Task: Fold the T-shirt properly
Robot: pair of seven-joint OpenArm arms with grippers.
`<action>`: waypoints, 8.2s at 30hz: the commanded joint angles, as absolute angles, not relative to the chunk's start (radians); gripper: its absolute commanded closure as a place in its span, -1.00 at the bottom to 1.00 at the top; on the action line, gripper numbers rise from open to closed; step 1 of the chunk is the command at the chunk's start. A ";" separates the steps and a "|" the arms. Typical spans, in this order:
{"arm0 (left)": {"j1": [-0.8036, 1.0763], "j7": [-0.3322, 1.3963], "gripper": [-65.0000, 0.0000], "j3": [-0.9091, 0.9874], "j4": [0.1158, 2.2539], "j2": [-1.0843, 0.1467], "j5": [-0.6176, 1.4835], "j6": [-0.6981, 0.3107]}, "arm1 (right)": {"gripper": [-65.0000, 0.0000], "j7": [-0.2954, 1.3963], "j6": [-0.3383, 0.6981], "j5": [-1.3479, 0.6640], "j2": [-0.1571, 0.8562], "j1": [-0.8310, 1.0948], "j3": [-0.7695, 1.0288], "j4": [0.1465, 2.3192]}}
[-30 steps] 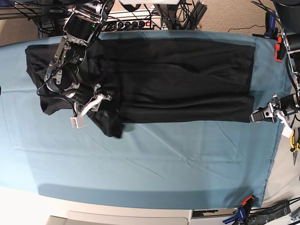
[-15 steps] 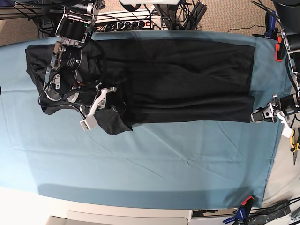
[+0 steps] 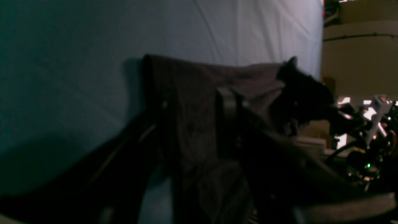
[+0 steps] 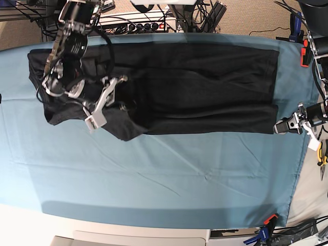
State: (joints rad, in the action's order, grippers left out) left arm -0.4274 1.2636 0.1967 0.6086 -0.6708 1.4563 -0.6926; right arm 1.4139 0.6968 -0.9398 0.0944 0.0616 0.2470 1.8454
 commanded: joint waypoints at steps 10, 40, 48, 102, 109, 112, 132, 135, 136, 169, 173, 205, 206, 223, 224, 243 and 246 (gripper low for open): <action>-0.452 1.256 0.35 0.200 0.623 -0.693 1.484 -0.698 | 1.00 1.396 0.698 -0.984 0.101 0.132 0.249 1.919; -0.452 1.256 0.35 0.200 0.623 -0.665 1.484 -0.698 | 1.00 1.396 0.698 -1.190 0.329 0.305 0.250 2.004; -0.451 1.256 0.35 0.200 0.623 -0.665 1.484 -0.698 | 1.00 1.396 0.698 -1.267 0.347 0.306 0.250 2.004; -0.292 1.267 0.16 0.199 0.623 -0.733 1.484 -0.670 | 0.21 1.357 0.698 -1.252 0.160 0.136 0.552 2.031; -0.248 1.295 0.16 0.199 0.623 -0.723 1.484 -0.675 | 0.21 1.357 0.698 -1.251 0.160 0.136 0.551 2.031; -0.237 1.324 0.16 0.199 0.623 -0.708 1.484 -0.679 | 0.21 1.356 0.698 -1.252 0.160 0.135 0.551 2.031; -0.228 1.354 0.16 0.081 0.690 -0.655 1.484 -0.690 | 0.21 1.357 0.698 -1.229 0.160 0.136 0.551 2.031; -0.228 1.355 0.16 0.081 0.726 -0.673 1.484 -0.690 | 0.21 1.348 0.698 -1.229 0.160 0.135 0.551 2.031; -0.228 1.355 0.16 0.081 0.736 -0.681 1.484 -0.690 | 0.21 1.341 0.698 -1.229 0.160 0.135 0.551 2.031; -0.228 1.343 0.16 0.081 0.806 -0.732 1.484 -0.693 | 0.21 1.308 0.698 -1.161 0.160 0.102 0.551 2.031; -0.228 1.343 0.16 0.081 0.806 -0.717 1.484 -0.692 | 0.21 1.308 0.698 -1.161 0.160 0.102 0.551 2.031; -0.227 1.345 -0.06 0.080 0.806 -0.622 1.484 -0.698 | 0.21 1.308 0.698 -1.150 0.160 0.102 0.551 2.031; -0.227 1.336 -0.13 0.080 0.806 -0.623 1.484 -0.698 | 0.21 1.308 0.698 -1.150 0.160 0.102 0.551 2.031; -0.227 1.319 -0.31 -0.076 0.824 -0.612 1.484 -0.698 | 0.21 1.309 0.698 -1.150 0.160 0.102 0.551 2.031; -0.227 1.319 -0.31 -0.076 0.824 -0.611 1.484 -0.698 | 0.21 1.309 0.698 -1.150 0.160 0.102 0.551 2.031; -0.226 1.354 -0.01 -0.076 0.824 -0.642 1.484 -0.698 | 0.21 1.309 0.698 -1.128 0.160 0.102 0.551 2.031; -0.226 1.354 0.41 -0.076 0.824 -0.644 1.484 -0.698 | 0.21 1.308 0.698 -1.128 0.160 0.102 0.551 2.031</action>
